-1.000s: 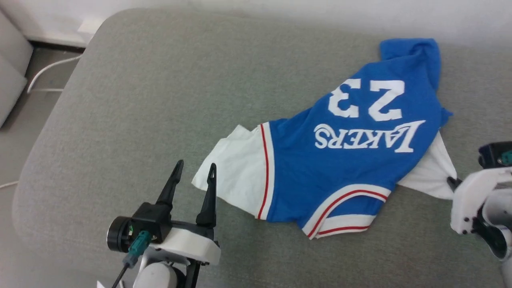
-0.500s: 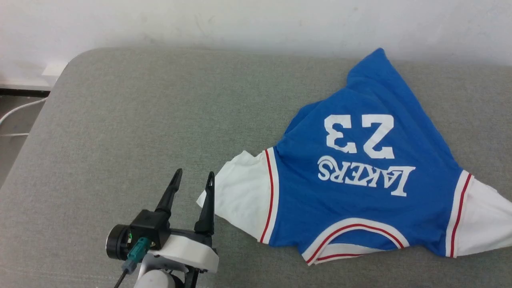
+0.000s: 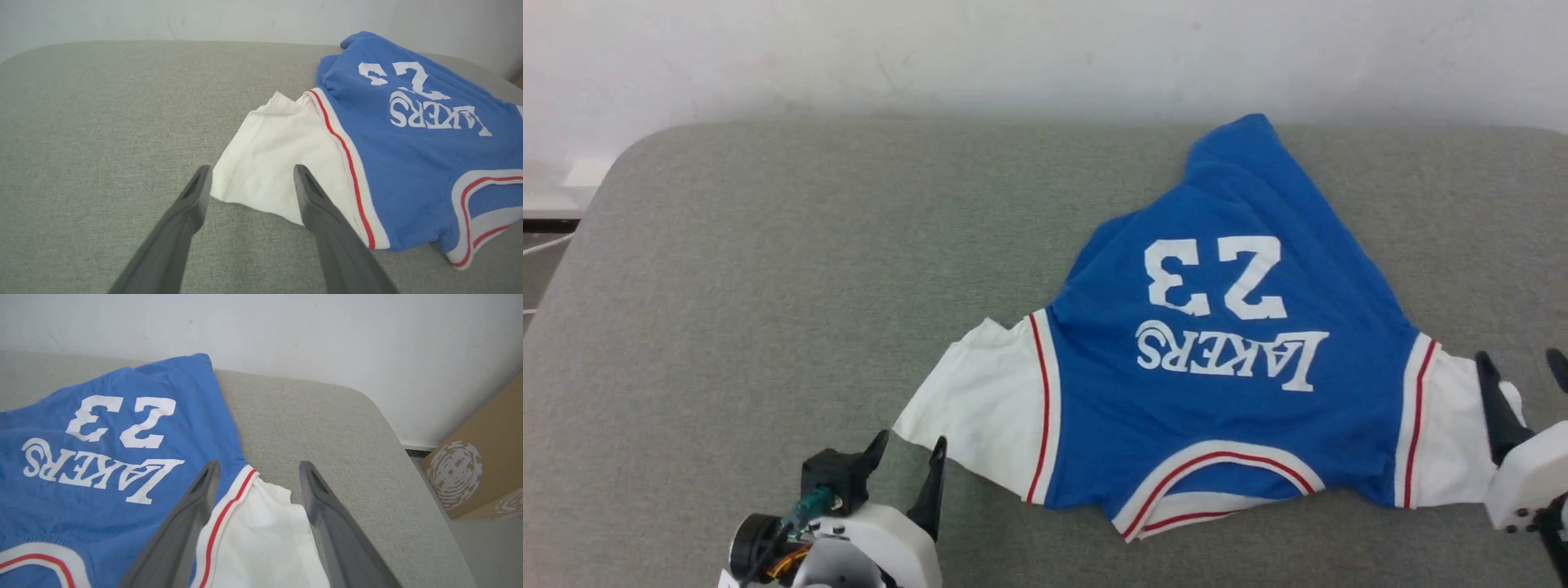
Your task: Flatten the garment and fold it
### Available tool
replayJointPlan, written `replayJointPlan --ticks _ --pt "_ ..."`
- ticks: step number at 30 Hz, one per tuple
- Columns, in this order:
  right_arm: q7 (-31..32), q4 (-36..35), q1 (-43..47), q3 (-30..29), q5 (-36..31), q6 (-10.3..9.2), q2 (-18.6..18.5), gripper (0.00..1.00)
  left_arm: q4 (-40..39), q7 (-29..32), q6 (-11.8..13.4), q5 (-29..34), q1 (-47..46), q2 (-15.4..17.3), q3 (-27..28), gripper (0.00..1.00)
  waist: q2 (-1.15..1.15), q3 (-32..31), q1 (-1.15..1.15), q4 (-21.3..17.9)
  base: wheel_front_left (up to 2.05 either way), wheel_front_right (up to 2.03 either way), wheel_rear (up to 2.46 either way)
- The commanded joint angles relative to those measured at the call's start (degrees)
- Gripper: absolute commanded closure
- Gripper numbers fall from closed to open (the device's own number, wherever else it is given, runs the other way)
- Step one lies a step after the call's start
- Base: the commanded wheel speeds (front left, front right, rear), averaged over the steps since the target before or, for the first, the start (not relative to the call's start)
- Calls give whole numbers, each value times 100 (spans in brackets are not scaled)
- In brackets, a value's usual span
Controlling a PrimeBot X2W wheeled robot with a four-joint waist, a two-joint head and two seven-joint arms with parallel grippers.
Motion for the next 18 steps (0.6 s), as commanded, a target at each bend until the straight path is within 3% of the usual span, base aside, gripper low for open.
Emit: replayJointPlan --ticks 1,8,18 --pt "-174 -243 157 26 -36 -11 203 0 45 322 62 -86 -92 74 71 0 0 67 0 -199 0 0 0" --pt "-489 -923 617 190 -95 -11 847 0 209 1392 355 44 -370 419 199 0 0 307 0 -590 0 0 0" --pt "-601 -741 625 236 -33 -11 1024 0 724 2015 475 119 -653 701 224 0 0 663 0 -938 0 0 0"
